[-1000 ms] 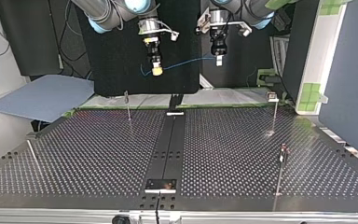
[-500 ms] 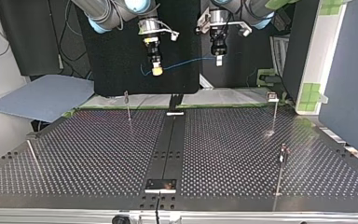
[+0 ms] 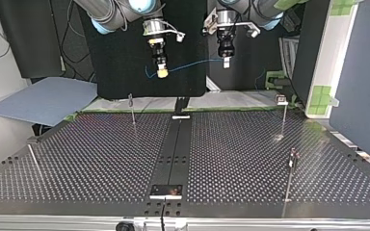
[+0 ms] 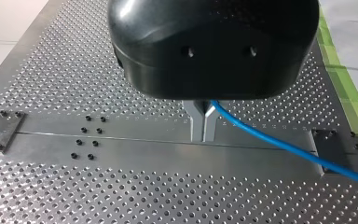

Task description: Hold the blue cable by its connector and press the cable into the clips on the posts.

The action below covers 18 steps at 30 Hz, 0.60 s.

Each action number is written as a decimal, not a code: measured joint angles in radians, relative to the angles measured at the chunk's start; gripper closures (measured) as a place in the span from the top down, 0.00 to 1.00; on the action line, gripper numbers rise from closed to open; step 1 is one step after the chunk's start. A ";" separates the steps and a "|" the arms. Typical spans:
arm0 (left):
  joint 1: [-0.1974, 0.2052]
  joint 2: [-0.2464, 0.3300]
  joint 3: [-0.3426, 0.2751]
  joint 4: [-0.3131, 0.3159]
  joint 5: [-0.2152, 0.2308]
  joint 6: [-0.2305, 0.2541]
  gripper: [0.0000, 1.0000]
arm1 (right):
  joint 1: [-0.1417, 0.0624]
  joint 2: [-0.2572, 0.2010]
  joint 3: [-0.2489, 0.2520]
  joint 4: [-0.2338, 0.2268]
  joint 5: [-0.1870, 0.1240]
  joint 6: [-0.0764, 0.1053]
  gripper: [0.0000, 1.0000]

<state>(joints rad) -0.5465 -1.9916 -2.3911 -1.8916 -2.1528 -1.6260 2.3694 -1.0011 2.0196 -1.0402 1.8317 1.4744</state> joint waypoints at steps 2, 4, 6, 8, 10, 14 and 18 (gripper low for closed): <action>0.000 0.000 0.000 0.000 0.000 0.000 0.00 | 0.000 0.000 0.000 0.000 0.000 0.000 0.00; 0.000 0.000 0.000 0.000 0.000 0.000 0.00 | 0.000 0.000 0.000 0.000 0.000 0.000 0.00; 0.000 0.000 0.000 0.000 0.000 0.000 0.00 | 0.000 0.000 0.000 0.000 0.000 0.000 0.00; 0.000 0.000 0.000 0.000 0.000 0.000 0.00 | 0.000 0.000 0.000 0.000 0.000 0.000 0.00; 0.000 0.000 0.000 0.000 0.000 0.000 0.00 | 0.000 0.000 0.000 0.000 0.000 0.000 0.00; 0.014 0.014 -0.013 -0.014 0.011 0.014 0.00 | 0.004 0.004 -0.004 0.004 0.004 0.004 0.00; 0.034 0.046 -0.028 -0.046 0.019 0.042 0.00 | 0.030 0.030 -0.030 0.030 0.030 0.017 0.00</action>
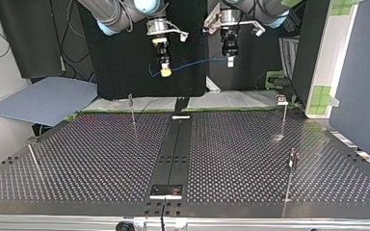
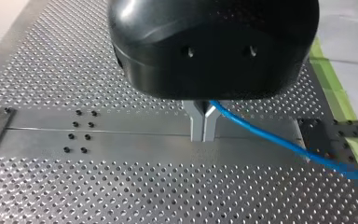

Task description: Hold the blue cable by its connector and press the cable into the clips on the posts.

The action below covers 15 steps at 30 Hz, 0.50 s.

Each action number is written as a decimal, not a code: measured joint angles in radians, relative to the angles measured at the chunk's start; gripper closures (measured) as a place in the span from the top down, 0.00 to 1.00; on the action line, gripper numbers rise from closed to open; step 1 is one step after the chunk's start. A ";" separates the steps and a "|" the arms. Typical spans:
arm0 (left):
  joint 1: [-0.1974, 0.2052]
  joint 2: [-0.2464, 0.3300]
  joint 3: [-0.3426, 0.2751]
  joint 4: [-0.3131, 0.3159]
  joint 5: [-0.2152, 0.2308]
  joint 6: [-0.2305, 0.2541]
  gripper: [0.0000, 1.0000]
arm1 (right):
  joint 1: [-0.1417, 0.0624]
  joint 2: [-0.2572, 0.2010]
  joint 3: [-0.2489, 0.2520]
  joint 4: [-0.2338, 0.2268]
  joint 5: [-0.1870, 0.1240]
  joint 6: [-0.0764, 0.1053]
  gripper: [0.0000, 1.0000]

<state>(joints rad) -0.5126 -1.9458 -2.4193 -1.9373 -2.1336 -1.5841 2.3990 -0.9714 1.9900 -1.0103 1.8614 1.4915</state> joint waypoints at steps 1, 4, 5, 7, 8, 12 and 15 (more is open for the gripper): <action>0.002 0.008 -0.001 -0.008 0.001 0.004 0.00 | 0.010 0.010 -0.010 0.010 0.010 0.002 0.00; 0.005 0.034 -0.003 -0.034 0.002 0.010 0.00 | 0.032 0.032 -0.032 0.032 0.032 0.004 0.00; 0.005 0.044 -0.004 -0.044 0.002 0.011 0.00 | 0.039 0.039 -0.039 0.039 0.039 0.004 0.00; 0.006 0.060 -0.004 -0.060 0.002 0.011 0.00 | 0.058 0.056 -0.058 0.057 0.057 0.004 0.00; 0.006 0.071 -0.004 -0.072 0.002 0.011 0.00 | 0.066 0.062 -0.064 0.066 0.066 0.004 0.00; 0.006 0.105 -0.004 -0.106 0.002 0.012 0.00 | 0.104 0.072 -0.079 0.103 0.104 0.004 0.00; 0.006 0.132 -0.004 -0.132 0.002 0.012 0.00 | 0.133 0.074 -0.082 0.127 0.134 0.004 0.00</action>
<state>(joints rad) -0.5066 -1.8142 -2.4233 -2.0691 -2.1314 -1.5723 2.5324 -0.8975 1.9085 -0.8838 1.9949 1.4959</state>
